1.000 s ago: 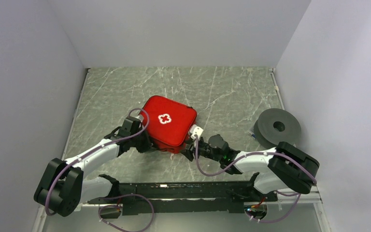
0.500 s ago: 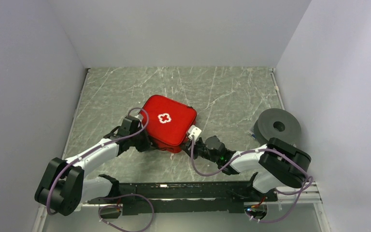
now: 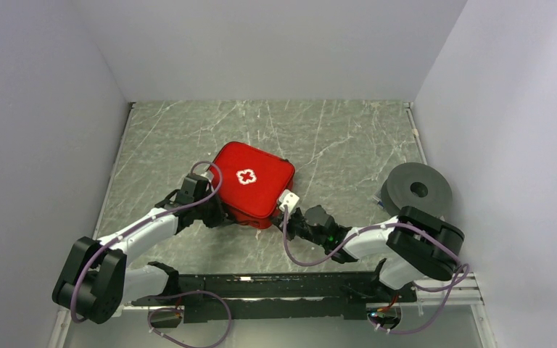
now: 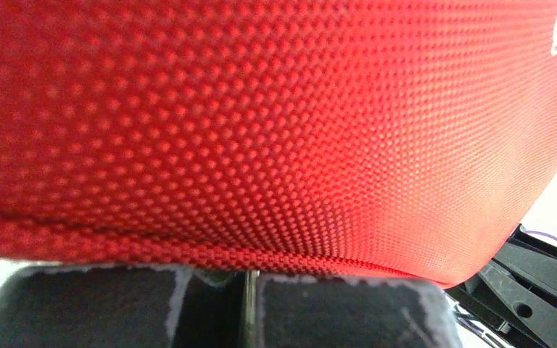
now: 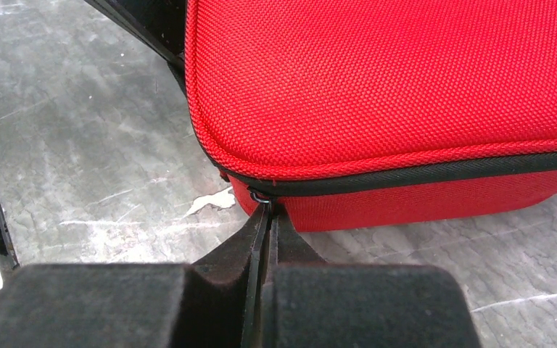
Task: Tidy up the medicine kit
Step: Zip the medicine box at the center of the board.
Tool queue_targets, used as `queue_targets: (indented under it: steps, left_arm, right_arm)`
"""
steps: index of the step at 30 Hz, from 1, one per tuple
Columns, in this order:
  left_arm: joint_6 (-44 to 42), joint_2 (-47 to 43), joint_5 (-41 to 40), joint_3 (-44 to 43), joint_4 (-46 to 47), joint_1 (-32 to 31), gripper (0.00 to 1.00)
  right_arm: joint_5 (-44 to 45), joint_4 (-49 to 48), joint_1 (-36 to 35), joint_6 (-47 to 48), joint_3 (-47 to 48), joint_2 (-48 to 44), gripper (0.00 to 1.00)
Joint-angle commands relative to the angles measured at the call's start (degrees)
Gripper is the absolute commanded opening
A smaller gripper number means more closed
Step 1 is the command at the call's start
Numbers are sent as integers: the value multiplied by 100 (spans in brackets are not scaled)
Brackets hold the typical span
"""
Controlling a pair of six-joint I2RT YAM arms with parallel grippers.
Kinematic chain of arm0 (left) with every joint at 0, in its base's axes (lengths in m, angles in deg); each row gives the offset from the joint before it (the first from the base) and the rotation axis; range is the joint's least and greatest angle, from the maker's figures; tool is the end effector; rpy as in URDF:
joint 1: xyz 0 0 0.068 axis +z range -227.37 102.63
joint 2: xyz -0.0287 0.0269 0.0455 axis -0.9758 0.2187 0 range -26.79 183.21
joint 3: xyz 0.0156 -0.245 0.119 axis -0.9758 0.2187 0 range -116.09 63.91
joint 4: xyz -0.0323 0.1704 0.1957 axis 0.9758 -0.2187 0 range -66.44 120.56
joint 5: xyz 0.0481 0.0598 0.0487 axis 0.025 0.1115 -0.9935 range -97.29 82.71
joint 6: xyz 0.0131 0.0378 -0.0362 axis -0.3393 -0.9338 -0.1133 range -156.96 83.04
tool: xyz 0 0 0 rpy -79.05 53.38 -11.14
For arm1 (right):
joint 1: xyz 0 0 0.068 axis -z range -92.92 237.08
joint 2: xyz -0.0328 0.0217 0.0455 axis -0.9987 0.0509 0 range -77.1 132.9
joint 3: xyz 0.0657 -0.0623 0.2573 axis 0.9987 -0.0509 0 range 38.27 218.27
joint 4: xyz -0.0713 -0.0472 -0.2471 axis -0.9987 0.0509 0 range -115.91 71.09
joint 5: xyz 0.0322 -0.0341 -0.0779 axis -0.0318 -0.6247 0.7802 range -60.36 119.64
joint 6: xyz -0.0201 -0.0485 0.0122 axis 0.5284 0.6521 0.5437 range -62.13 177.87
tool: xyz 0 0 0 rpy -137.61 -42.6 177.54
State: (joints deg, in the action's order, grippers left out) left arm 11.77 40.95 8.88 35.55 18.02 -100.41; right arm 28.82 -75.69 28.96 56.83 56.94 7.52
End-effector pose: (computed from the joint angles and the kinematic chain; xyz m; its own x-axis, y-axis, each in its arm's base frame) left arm 0.1932 -0.0930 0.1635 -0.8791 -0.4104 -0.2422 -0.1921 0.7703 -0.6081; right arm 0.1344 0.2170 0.1465 -0.1626 -0.2270 -0.9602 -0.8535 0.5207 0.0215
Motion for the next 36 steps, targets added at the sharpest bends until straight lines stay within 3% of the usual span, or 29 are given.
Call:
queue_targets:
  steps: [1,13,36]
  left_arm:
    - [-141,-66,361,92,-130,-68,0]
    - [-164,-205,404,123,-102,-59,0]
    - [-482,-550,438,291,-205,-63,0]
  right_arm:
    - [272,-128,-48,230,242,-312,0]
    - [225,686,497,438,243,-808,0]
    - [-769,924,2795,926,2003,838,0]
